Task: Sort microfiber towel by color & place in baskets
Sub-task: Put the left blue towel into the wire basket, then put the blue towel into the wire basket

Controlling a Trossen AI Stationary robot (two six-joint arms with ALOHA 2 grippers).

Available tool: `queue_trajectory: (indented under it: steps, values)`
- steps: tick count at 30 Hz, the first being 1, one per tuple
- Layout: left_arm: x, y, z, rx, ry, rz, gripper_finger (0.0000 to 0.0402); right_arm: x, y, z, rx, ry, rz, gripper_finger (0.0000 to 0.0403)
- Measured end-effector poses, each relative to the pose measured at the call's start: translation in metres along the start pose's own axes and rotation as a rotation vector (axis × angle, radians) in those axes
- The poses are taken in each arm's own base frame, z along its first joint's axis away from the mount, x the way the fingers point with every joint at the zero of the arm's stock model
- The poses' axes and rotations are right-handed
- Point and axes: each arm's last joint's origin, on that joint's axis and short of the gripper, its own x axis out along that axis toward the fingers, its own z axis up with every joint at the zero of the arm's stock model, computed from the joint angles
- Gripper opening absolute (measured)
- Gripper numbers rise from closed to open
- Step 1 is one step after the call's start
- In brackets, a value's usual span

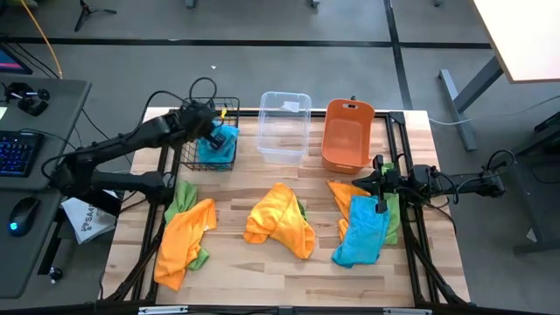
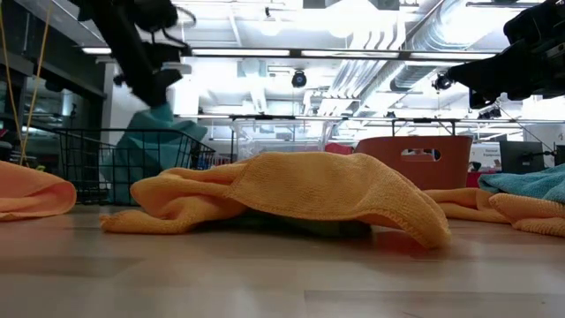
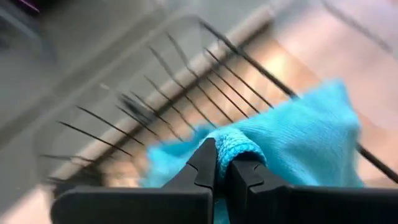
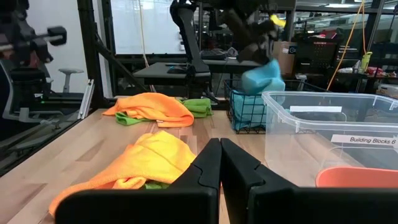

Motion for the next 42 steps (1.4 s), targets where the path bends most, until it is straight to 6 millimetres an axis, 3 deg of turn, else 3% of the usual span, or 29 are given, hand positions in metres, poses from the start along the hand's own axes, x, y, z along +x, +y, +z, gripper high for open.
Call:
queue_trajectory:
  steps: [9, 19, 24, 33, 37, 42]
  values:
    - [0.018, 0.016, -0.007, 0.022, 0.148, 0.012, 0.0048, 0.000, 0.000, 0.000, 0.000, 0.000, 0.000, 0.0000]
    - [0.012, 0.039, -0.022, -0.077, 0.271, 0.030, 0.0139, 0.000, 0.000, 0.000, 0.000, 0.000, 0.000, 0.0000]
    - [-0.007, 0.042, -0.011, -0.202, 0.200, -0.138, 0.0172, 0.000, 0.000, 0.000, -0.001, 0.000, 0.000, 0.0000]
    - [-0.071, 0.058, 0.033, -0.341, -0.108, -0.226, 0.0186, 0.000, 0.000, 0.000, 0.000, 0.000, 0.000, 0.0000]
    - [-0.077, 0.048, 0.036, -0.312, -0.134, -0.399, 0.0187, 0.000, 0.000, 0.000, 0.000, 0.000, 0.000, 0.0000]
    - [-0.077, 0.043, 0.028, -0.315, -0.046, -0.396, 0.0186, 0.000, 0.000, 0.000, 0.000, 0.000, 0.000, 0.0000]
